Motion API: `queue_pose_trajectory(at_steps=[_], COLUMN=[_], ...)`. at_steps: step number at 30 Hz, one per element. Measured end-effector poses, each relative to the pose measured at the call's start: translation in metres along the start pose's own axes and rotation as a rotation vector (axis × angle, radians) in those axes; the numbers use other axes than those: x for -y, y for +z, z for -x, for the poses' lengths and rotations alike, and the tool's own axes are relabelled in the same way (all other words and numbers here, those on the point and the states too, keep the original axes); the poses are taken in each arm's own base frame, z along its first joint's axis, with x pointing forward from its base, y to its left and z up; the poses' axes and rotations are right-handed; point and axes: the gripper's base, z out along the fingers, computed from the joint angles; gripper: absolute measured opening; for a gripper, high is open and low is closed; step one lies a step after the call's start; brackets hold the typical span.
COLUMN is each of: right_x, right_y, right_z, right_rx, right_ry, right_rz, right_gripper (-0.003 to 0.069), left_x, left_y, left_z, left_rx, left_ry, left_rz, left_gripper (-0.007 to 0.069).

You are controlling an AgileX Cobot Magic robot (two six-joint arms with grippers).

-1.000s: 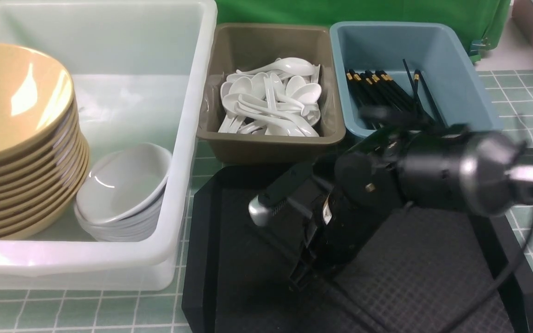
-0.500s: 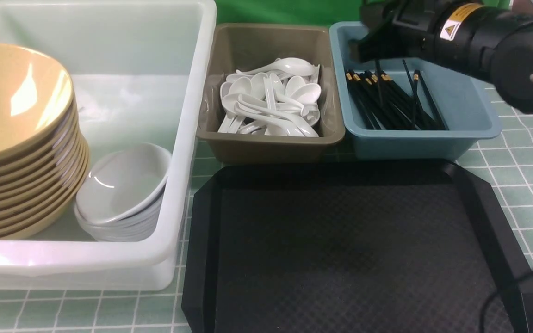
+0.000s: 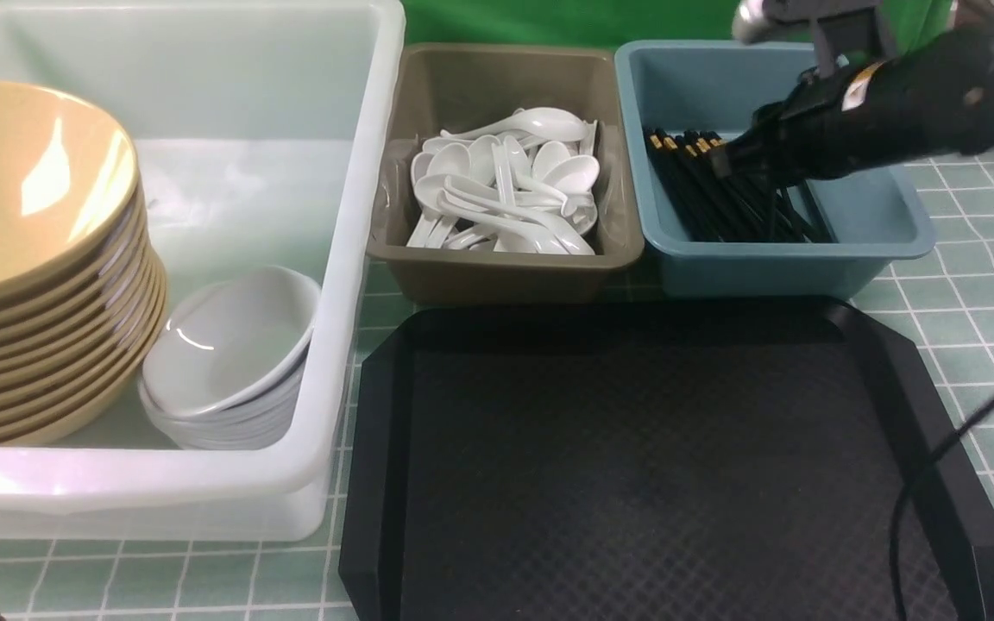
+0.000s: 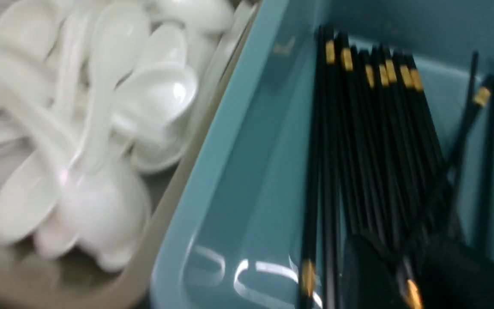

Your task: On blue table put chopsticks spoon bowls plates into blue grey white boxes.

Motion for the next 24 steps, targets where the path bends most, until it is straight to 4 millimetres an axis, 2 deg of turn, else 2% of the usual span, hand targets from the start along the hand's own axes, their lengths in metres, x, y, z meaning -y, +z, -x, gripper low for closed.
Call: queue_pose_trajectory(at_steps=[3,6,7,8,10,11,12,13,15,16,19,23,24], right_x=[-0.013,-0.027,-0.039,-0.040,-0.050,-0.051,-0.052,-0.052,-0.049,-0.049,-0.046,-0.044,-0.044], right_y=[-0.065,-0.112,-0.145,-0.148,-0.173,-0.179,-0.183,-0.184,-0.179,-0.179,-0.163,-0.150,-0.150], right_z=[0.004,-0.002,-0.016,-0.017,-0.045,-0.057,-0.081,-0.090,-0.127,-0.134,-0.186,-0.228,-0.230], right_rx=[0.132,0.264,0.349,0.358,0.404,0.405,0.391,0.384,0.341,0.340,0.246,0.131,0.126], right_ry=[-0.033,-0.073,-0.143,-0.152,-0.250,-0.273,-0.288,-0.290,-0.298,-0.298,-0.303,-0.237,-0.231], right_rz=[0.025,0.063,0.098,0.102,0.141,0.153,0.169,0.172,0.179,0.179,0.186,0.198,0.198], right_gripper=[0.0074,0.0038,0.0035,0.0035,0.0035,0.0035,0.0035,0.0035,0.0035,0.0035,0.0035,0.0036,0.0036], left_x=[0.000,0.000,0.000,0.000,0.000,0.000,0.000,0.000,0.000,0.000,0.000,0.000,0.000], left_y=[0.000,0.000,0.000,0.000,0.000,0.000,0.000,0.000,0.000,0.000,0.000,0.000,0.000], left_z=[0.000,0.000,0.000,0.000,0.000,0.000,0.000,0.000,0.000,0.000,0.000,0.000,0.000], left_rx=[-0.003,-0.003,-0.003,-0.003,-0.003,-0.003,-0.003,-0.003,-0.003,-0.003,-0.003,-0.003,-0.003], left_ry=[0.000,0.000,0.000,0.000,0.000,0.000,0.000,0.000,0.000,0.000,-0.001,-0.002,-0.002], left_rz=[0.001,0.001,0.001,0.001,0.001,0.000,0.000,0.000,0.000,0.000,0.001,0.001,0.001], left_gripper=[0.0002,0.0002,0.0002,0.0002,0.0002,0.0002,0.0002,0.0002,0.0002,0.0002,0.0002,0.0002,0.0002])
